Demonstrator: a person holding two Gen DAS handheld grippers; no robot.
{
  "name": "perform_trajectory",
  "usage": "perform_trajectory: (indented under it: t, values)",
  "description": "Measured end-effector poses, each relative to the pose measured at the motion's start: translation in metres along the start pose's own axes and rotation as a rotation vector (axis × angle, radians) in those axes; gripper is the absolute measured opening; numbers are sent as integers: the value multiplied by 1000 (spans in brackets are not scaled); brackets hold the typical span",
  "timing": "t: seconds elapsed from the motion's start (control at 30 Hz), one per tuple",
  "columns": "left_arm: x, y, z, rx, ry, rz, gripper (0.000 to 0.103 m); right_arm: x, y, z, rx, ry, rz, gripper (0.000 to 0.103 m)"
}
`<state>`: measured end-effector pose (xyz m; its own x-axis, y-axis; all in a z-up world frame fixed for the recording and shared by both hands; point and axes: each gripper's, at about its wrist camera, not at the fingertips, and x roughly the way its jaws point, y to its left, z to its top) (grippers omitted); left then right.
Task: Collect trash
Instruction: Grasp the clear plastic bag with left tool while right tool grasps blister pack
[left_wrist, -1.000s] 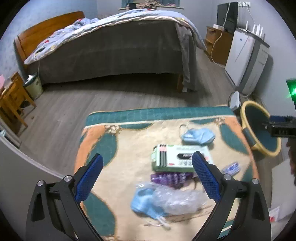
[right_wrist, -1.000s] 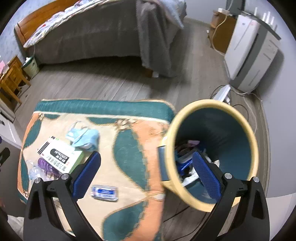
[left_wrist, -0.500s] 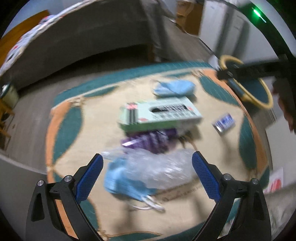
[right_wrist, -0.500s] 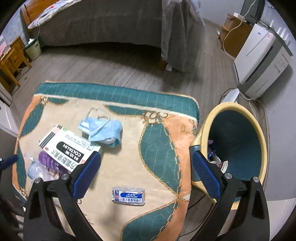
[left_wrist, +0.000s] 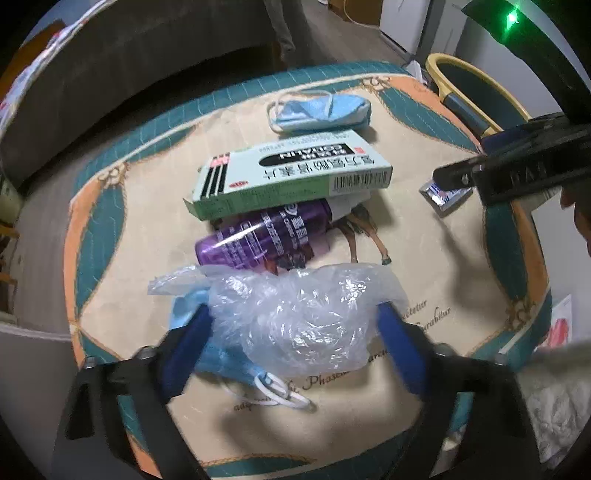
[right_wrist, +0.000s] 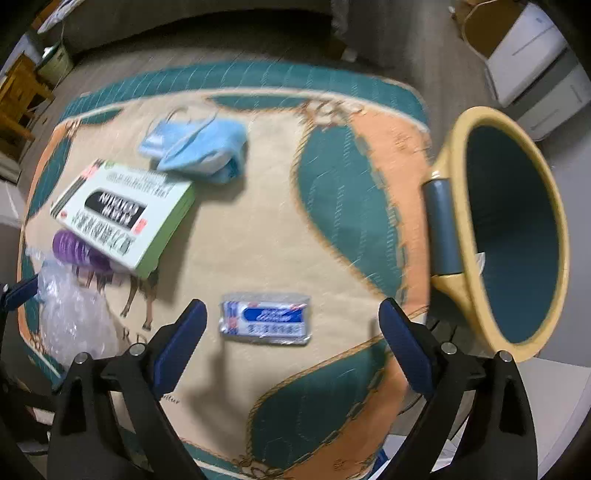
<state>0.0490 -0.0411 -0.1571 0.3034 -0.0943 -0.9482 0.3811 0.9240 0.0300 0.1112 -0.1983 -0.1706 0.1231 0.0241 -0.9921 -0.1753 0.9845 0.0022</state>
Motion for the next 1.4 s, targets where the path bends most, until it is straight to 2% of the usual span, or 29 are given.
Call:
perform_trajectory:
  t: [0.13,0.2,0.33,0.47,0.63,0.83,1.1,1.3,1.4]
  values:
    - [4,2,-1,-4,34,-16,63,7,8,-3,-26,23,18,84]
    - [3,4,-3,-9,35,-27,58,12,8,-3,-15,41,27,76]
    - [-2,6,0,-17,18,-38,41,17,13,-4,-55,50,2,59]
    - [-7,7,2,-26,6,-44,32,13,14,-2,-63,40,-3,58]
    - [-17,8,5,-30,-23,-52,28,-1,6,1,-49,5,-4,58]
    - [-32,4,12,-4,-80,-23,28,-25,0,-2,-26,-39,-8,58]
    - [-62,-4,34,-13,-198,-28,28,-84,-18,2,48,-176,42,58]
    - [-84,-7,47,-9,-283,10,28,-101,-41,4,95,-237,22,58]
    - [-91,-9,55,-22,-304,-5,28,-112,-48,3,108,-270,21,58]
